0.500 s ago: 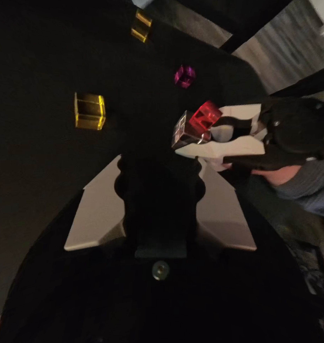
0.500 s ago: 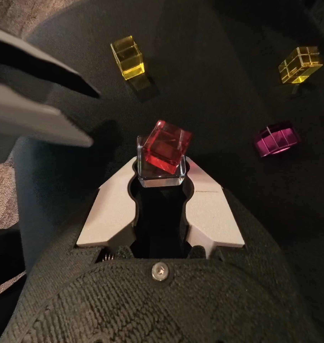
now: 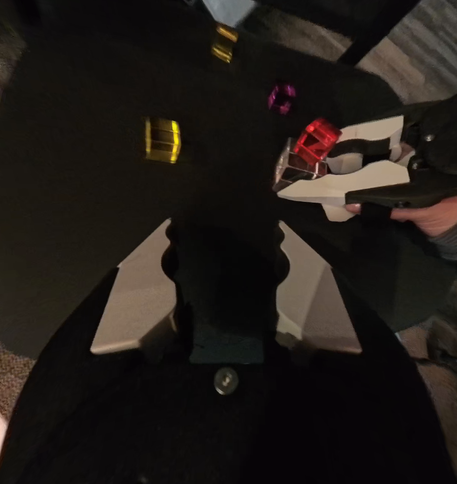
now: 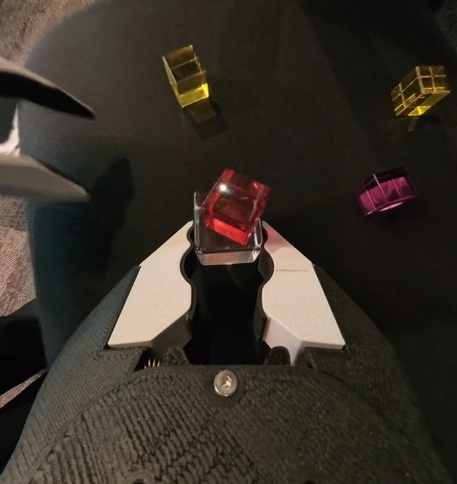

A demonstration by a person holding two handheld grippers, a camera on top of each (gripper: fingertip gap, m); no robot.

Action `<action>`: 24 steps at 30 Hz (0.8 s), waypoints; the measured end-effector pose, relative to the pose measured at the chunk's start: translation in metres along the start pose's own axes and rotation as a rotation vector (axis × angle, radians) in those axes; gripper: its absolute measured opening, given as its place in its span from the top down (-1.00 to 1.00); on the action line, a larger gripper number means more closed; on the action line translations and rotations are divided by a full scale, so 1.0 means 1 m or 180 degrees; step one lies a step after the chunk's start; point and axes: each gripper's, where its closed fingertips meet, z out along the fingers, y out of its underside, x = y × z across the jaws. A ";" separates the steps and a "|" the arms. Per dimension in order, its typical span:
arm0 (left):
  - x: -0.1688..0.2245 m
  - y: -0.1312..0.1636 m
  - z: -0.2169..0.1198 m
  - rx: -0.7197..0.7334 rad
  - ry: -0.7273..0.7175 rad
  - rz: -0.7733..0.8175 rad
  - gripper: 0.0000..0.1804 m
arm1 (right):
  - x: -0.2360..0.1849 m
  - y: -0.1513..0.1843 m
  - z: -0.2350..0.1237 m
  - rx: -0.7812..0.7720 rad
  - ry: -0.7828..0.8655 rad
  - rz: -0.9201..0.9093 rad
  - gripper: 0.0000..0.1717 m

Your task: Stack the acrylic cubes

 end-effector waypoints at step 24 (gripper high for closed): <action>0.029 -0.024 -0.340 0.0277 -0.0613 -0.0428 0.21 | -0.051 -0.117 -0.149 -0.0178 -0.0306 -0.0448 0.47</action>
